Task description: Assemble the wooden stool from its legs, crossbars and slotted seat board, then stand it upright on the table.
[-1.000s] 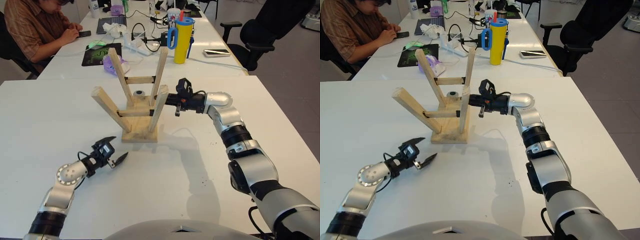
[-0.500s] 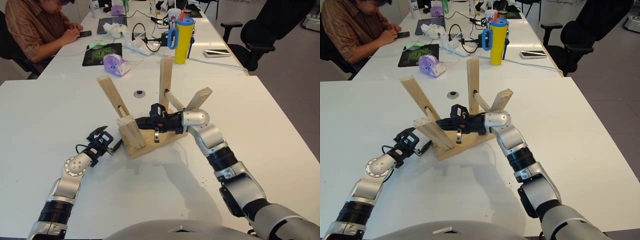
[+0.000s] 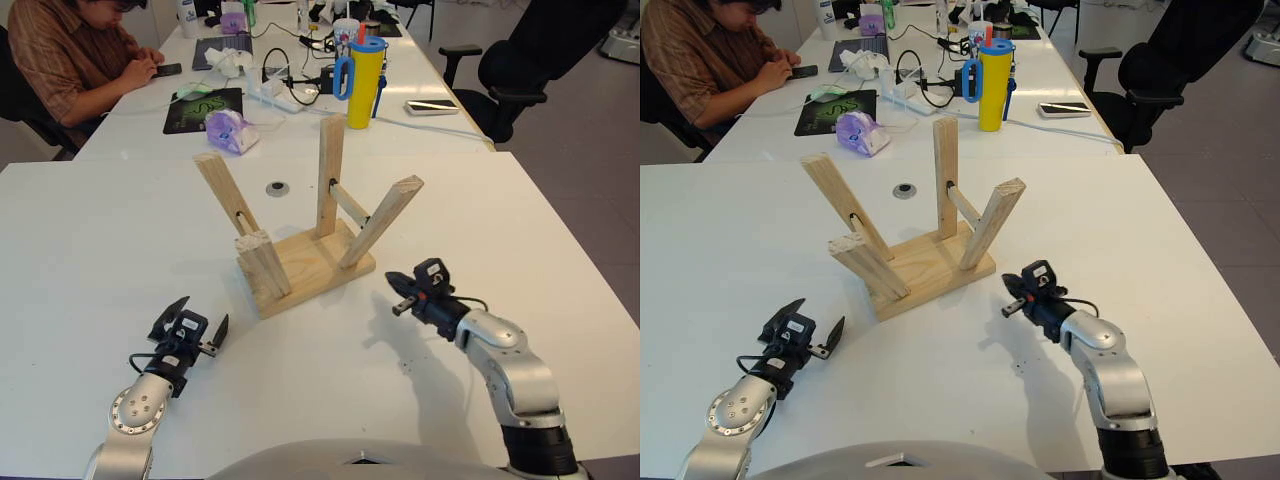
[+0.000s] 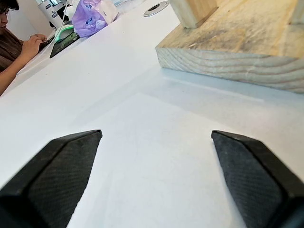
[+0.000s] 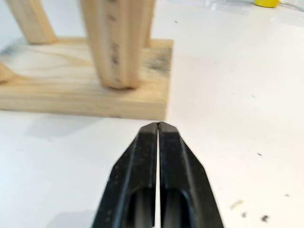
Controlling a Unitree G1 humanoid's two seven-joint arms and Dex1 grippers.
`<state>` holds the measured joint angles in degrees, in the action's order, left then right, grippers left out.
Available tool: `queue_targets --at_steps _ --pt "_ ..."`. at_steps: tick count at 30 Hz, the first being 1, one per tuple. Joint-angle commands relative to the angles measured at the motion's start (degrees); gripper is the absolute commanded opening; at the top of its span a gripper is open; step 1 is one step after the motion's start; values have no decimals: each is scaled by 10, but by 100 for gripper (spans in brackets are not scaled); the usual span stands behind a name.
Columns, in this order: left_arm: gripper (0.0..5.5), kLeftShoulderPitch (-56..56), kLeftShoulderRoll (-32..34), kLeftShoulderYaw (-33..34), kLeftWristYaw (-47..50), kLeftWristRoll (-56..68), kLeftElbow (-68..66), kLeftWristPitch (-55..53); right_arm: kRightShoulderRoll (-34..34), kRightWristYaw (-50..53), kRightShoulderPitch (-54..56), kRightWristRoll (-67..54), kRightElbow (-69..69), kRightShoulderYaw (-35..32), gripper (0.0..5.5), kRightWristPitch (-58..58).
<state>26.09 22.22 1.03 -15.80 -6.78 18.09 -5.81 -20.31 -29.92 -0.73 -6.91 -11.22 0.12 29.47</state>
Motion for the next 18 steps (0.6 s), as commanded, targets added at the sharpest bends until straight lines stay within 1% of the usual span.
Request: queue_targets --at_steps 1,4,8,12,18 --pt "431 -30 -8 -31 -5 -18 -6 -40 -15 -17 121 39 180 32 2 -91" --pt "431 -52 -4 -51 -15 -24 -14 -67 -11 -29 182 58 300 50 2 -150" --pt "431 -65 1 -69 -21 -35 -33 -84 0 -43 223 70 402 66 2 -212" --pt "431 -80 6 -73 -24 -39 -46 -93 8 -73 220 66 413 83 2 -212" --pt "431 -96 15 -76 -24 -43 -65 -102 16 -84 190 54 355 93 2 -173"
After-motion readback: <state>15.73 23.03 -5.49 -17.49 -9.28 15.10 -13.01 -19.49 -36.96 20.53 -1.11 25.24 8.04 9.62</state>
